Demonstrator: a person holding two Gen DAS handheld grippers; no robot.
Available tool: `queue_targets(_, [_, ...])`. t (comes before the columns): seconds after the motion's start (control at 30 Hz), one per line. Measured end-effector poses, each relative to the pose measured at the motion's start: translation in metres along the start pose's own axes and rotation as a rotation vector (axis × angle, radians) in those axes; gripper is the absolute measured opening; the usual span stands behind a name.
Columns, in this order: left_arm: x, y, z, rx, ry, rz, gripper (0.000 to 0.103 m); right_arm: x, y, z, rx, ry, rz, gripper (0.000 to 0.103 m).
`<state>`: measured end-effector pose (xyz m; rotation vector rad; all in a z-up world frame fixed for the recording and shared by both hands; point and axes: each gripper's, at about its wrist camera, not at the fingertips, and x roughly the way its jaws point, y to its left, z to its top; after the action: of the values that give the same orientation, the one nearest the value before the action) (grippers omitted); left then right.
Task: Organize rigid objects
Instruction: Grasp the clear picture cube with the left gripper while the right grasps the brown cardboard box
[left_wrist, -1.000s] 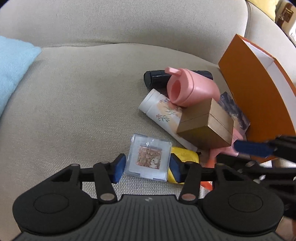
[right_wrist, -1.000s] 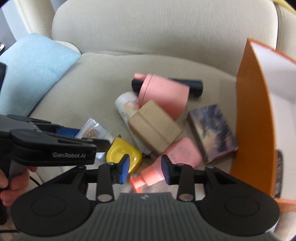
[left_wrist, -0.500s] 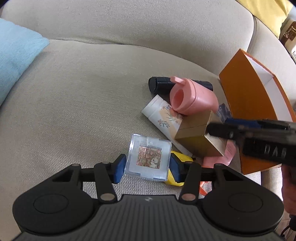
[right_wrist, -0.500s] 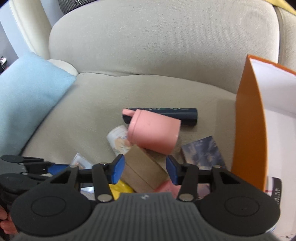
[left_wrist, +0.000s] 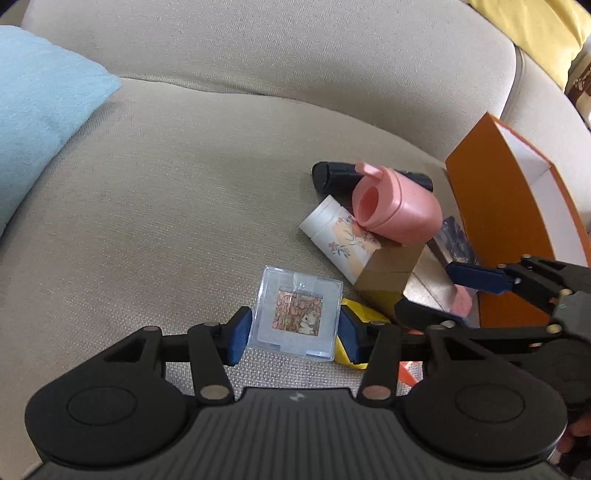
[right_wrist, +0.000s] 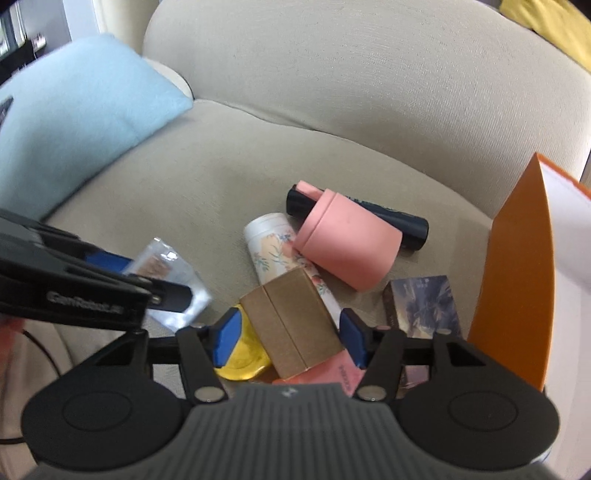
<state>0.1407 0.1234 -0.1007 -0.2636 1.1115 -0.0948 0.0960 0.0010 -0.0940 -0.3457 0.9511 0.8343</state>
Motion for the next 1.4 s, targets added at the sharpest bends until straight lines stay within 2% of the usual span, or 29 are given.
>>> queue_targets(0.13, [-0.007, 0.0, 0.001, -0.001, -0.012, -0.001, 0.057, 0.008, 0.006, -0.001, -0.065, 0.007, -0.043, 0.06])
queue_targets(0.37, [-0.015, -0.004, 0.001, 0.0, -0.026, 0.001, 0.057, 0.005, 0.008, 0.001, -0.112, 0.007, -0.051, 0.053])
queue_targets(0.57, [-0.017, -0.005, -0.002, -0.007, -0.007, -0.003, 0.057, -0.002, 0.025, -0.009, -0.196, 0.025, -0.061, 0.054])
queue_targets(0.8, [-0.015, -0.005, -0.012, -0.036, 0.028, -0.044, 0.057, -0.016, 0.026, -0.019, -0.132, 0.036, 0.07, 0.054])
queue_targets(0.93, [-0.012, -0.007, -0.016, -0.034, 0.041, -0.045, 0.057, -0.015, 0.023, -0.021, -0.119, 0.039, 0.082, 0.049])
queue_targets(1.07, [-0.008, -0.004, -0.018, -0.045, 0.049, -0.046, 0.057, -0.015, 0.018, -0.017, -0.116, 0.057, 0.118, 0.039])
queue_targets(1.13, [-0.006, -0.001, -0.017, -0.053, 0.057, -0.039, 0.057, -0.015, 0.015, -0.015, -0.115, 0.069, 0.142, 0.039])
queue_targets(1.23, [-0.003, 0.004, -0.018, -0.065, 0.069, -0.022, 0.057, -0.015, 0.01, -0.011, -0.085, 0.092, 0.212, 0.039])
queue_targets(1.3, [-0.001, 0.007, -0.018, -0.075, 0.073, -0.03, 0.057, -0.015, 0.009, -0.008, -0.081, 0.093, 0.219, 0.04])
queue_targets(1.33, [-0.001, 0.006, -0.018, -0.075, 0.072, -0.031, 0.057, -0.015, 0.01, -0.006, -0.09, 0.092, 0.209, 0.047])
queue_targets(1.37, [-0.001, 0.006, -0.018, -0.071, 0.069, -0.028, 0.057, -0.014, 0.01, -0.005, -0.1, 0.088, 0.189, 0.059])
queue_targets(1.4, [-0.002, 0.005, -0.017, -0.065, 0.065, -0.026, 0.057, -0.013, 0.012, -0.003, -0.113, 0.082, 0.166, 0.062])
